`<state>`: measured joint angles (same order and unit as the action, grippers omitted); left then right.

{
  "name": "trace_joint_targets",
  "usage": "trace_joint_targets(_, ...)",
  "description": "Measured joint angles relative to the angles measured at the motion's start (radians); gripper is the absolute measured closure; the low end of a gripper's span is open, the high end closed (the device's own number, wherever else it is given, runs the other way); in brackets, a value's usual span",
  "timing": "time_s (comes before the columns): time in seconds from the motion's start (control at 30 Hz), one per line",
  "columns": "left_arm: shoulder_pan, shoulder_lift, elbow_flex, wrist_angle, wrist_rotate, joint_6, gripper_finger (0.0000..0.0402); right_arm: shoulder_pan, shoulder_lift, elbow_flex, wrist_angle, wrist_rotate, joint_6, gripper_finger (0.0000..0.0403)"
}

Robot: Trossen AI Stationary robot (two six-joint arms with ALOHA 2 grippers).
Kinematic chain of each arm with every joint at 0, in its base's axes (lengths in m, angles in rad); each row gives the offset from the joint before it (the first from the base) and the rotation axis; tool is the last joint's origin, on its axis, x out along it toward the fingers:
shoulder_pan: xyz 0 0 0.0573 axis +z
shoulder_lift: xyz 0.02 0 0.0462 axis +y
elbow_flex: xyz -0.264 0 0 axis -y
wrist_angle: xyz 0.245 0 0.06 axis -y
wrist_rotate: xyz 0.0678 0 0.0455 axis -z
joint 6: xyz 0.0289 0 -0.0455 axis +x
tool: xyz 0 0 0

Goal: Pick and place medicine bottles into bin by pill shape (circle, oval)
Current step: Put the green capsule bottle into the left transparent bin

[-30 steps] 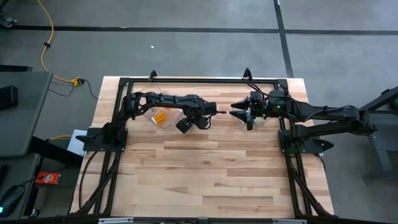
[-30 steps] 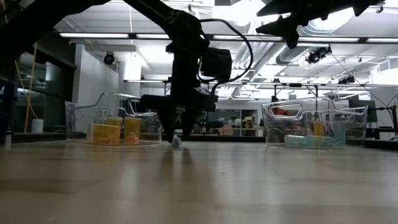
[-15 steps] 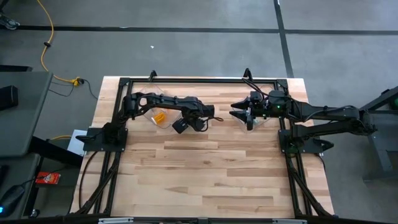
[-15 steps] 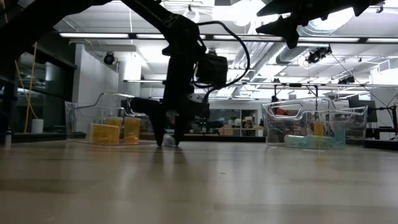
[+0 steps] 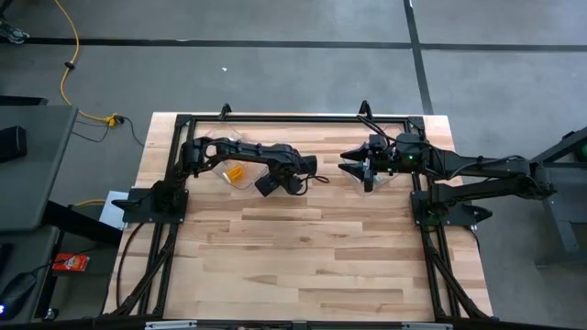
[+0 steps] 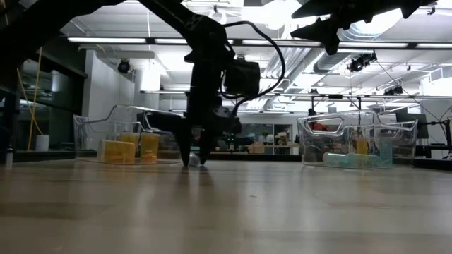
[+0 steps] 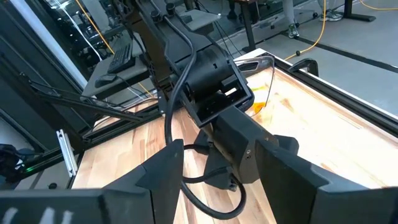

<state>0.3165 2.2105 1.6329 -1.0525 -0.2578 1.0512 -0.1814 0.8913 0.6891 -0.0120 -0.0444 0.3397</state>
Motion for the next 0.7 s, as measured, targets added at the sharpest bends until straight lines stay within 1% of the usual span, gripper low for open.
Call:
trace_joint_targets(0.23,-0.013,0.0,0.0,0.013,-0.019,-0.002,0.0298,0.0,0.0,0.0,0.0,0.0,0.0,0.021)
trace_joint_targets(0.37,-0.027,0.0,0.001,0.013,-0.031,-0.003,0.0321,0.0,0.0,0.0,0.0,0.0,0.0,0.021)
trace_joint_targets(0.5,-0.037,0.005,0.03,0.023,-0.044,-0.033,0.0324,0.0,0.0,0.0,0.0,0.0,0.0,0.021)
trace_joint_targets(0.7,-0.037,0.002,0.144,-0.009,-0.035,-0.213,0.0311,0.0,0.0,0.0,0.001,0.0,-0.005,0.021)
